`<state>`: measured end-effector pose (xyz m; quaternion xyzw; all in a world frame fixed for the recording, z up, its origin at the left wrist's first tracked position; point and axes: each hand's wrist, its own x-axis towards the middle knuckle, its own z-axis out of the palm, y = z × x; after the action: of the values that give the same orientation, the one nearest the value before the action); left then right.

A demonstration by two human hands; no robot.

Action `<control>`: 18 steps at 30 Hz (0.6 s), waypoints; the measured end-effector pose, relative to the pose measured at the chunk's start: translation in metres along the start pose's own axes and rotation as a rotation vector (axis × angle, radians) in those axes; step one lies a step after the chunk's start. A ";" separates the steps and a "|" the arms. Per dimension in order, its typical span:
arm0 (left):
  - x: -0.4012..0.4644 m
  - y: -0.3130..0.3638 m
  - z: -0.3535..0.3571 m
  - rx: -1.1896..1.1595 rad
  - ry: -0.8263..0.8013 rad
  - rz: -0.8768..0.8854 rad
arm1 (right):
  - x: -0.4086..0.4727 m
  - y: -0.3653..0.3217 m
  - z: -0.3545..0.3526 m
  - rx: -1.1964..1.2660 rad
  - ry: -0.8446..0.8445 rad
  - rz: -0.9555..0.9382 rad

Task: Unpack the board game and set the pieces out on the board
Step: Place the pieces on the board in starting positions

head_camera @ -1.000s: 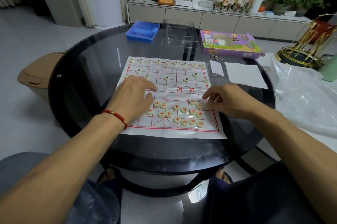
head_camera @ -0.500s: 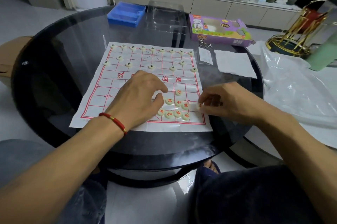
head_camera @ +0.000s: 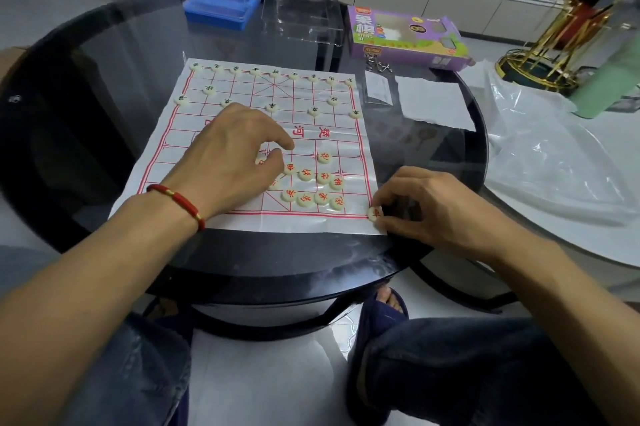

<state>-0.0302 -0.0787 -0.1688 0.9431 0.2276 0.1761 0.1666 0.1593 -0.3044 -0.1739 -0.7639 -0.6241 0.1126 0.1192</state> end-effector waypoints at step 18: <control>-0.004 -0.003 -0.004 -0.020 -0.036 0.031 | 0.033 -0.033 0.014 -0.178 0.145 0.052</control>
<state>-0.0367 -0.0768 -0.1674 0.9479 0.2080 0.1639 0.1771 0.1308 -0.2651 -0.1771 -0.7937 -0.6013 0.0044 0.0926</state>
